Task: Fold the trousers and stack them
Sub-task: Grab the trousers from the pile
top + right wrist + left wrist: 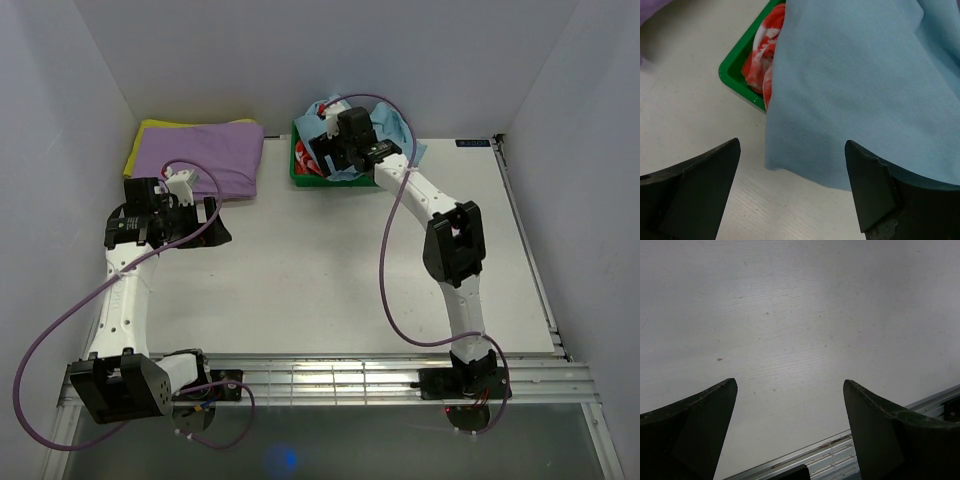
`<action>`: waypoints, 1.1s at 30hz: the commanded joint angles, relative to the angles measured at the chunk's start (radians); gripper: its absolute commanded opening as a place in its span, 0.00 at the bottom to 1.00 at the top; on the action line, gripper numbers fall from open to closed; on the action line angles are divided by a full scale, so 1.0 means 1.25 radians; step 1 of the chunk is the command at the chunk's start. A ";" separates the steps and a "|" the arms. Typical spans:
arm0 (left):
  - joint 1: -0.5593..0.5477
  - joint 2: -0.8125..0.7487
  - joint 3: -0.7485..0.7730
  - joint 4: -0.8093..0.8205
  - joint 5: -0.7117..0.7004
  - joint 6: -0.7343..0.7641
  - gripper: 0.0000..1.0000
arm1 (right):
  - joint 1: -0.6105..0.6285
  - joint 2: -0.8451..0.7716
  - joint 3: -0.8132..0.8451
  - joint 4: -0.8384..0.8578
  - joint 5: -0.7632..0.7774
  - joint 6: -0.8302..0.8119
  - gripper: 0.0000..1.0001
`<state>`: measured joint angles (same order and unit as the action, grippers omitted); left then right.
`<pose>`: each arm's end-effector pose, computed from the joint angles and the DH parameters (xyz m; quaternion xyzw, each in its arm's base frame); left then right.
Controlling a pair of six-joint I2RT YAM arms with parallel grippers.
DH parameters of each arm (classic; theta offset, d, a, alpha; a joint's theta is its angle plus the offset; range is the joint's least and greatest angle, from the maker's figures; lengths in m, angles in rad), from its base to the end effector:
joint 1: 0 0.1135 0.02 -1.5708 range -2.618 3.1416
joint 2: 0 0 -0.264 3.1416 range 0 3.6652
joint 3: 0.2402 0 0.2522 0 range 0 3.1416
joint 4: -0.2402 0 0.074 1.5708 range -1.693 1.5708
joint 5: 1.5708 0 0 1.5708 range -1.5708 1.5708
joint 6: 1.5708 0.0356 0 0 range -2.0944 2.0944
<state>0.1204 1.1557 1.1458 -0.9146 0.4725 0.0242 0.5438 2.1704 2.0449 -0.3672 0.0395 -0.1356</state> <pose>0.2231 0.0107 0.3283 0.0299 0.9244 -0.1991 0.3240 0.4423 0.2658 0.3085 -0.2763 0.8124 0.0874 0.5060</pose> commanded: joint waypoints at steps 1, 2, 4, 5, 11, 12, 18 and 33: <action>0.001 -0.004 0.004 0.008 0.006 -0.006 0.98 | 0.013 0.039 0.049 0.037 0.063 0.007 0.90; 0.001 -0.004 0.003 0.006 0.005 -0.006 0.98 | 0.014 0.053 0.055 0.040 0.068 0.004 0.90; 0.001 -0.003 -0.002 0.005 0.002 -0.003 0.98 | 0.017 0.082 0.058 0.049 0.096 -0.008 0.90; -0.001 -0.003 -0.004 0.005 0.001 -0.005 0.98 | 0.017 0.090 0.059 0.054 0.113 -0.014 0.90; 0.001 -0.003 -0.018 0.013 0.010 -0.010 0.98 | 0.006 0.085 0.045 0.068 0.170 -0.033 0.65; 0.001 -0.003 -0.020 0.014 0.011 -0.008 0.98 | 0.003 0.074 0.043 0.068 0.155 -0.029 0.57; 0.001 -0.009 -0.016 0.014 0.009 -0.003 0.98 | -0.015 -0.062 0.026 0.059 0.056 -0.011 0.08; -0.001 -0.031 0.080 0.071 0.050 0.039 0.98 | -0.134 -0.468 -0.063 0.054 -0.385 0.101 0.08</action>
<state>0.1204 1.1538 1.1942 -0.8738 0.4801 0.0380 0.4038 1.6958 1.9785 -0.4152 -0.2508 -0.0864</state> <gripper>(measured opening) 0.978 0.190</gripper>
